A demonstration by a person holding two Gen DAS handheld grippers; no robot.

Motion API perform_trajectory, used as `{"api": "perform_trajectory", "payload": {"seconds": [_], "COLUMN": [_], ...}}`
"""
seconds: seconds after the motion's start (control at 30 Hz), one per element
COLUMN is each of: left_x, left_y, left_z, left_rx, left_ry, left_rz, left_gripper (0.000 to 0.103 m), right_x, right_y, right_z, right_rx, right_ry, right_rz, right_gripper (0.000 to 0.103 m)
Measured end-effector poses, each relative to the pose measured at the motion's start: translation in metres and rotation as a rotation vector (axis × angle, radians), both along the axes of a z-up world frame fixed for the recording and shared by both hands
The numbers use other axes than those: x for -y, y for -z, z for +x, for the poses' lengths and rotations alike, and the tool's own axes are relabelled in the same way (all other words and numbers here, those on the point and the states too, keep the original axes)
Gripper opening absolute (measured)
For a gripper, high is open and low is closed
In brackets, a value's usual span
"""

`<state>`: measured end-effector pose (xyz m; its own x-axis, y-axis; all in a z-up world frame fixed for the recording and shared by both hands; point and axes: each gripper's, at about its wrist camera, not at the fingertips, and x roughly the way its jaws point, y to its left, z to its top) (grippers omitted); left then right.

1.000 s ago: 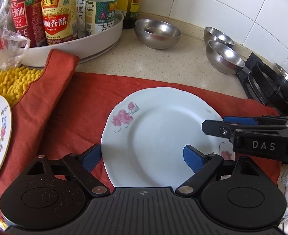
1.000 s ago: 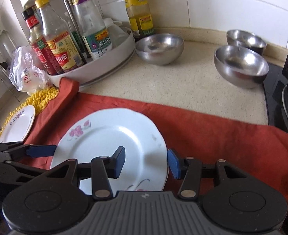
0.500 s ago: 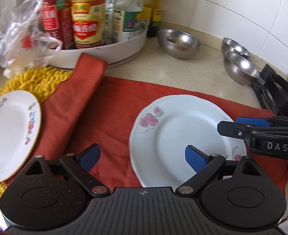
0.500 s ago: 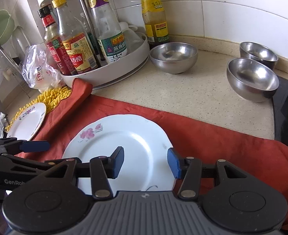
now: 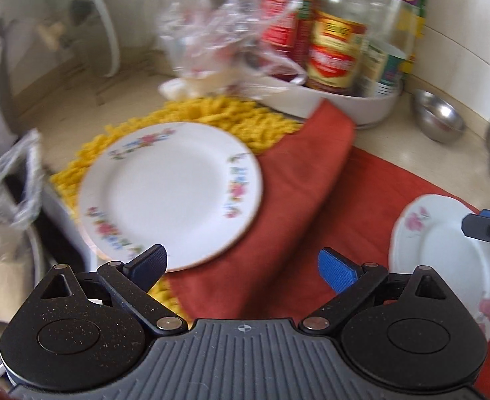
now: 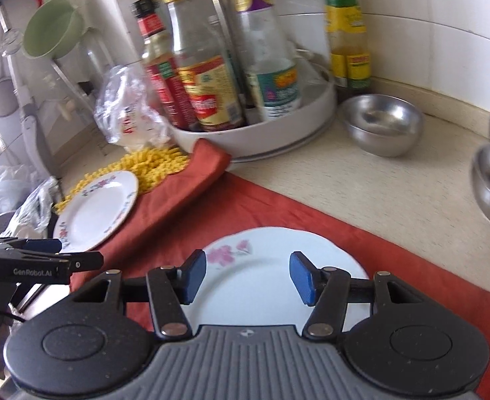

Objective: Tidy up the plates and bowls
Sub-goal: 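Move the left tool to the floral-rim plate on the yellow mat, then close the left tool fingers on the rim of the floral-rim plate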

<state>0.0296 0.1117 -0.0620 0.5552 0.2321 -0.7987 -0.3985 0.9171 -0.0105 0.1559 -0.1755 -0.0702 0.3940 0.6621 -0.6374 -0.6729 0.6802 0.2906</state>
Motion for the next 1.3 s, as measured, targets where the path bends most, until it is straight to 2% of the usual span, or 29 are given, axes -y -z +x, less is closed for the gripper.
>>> {"api": "perform_trajectory", "payload": {"seconds": [0.2,0.43,0.7,0.9,1.3], "left_x": [-0.031,-0.067,-0.089,-0.090,-0.100], "left_y": [0.004,0.003,0.007,0.019,0.027], "left_z": [-0.016,-0.014,-0.004,0.006,0.014], "left_rx": [-0.020,-0.036,-0.027,-0.053,-0.057], "left_ry": [-0.097,-0.154,-0.159,-0.128,-0.101], "left_rz": [-0.008,-0.024,-0.058,-0.085,-0.100], "left_gripper": [0.100,0.101,0.102,0.102,0.102], "right_x": [-0.050,-0.120,-0.193,-0.224,-0.244], "right_y": [-0.001,-0.013,-0.005,0.008,0.020], "right_z": [0.002,0.003,0.014,0.020,0.018], "right_rx": [-0.037,-0.023,-0.027,-0.059,-0.080], "right_ry": [-0.123,-0.222,-0.302,-0.317,-0.335], "right_rz": [0.009,-0.019,-0.072,-0.101,-0.104], "right_gripper": [0.053,0.053,0.054,0.054,0.056]}}
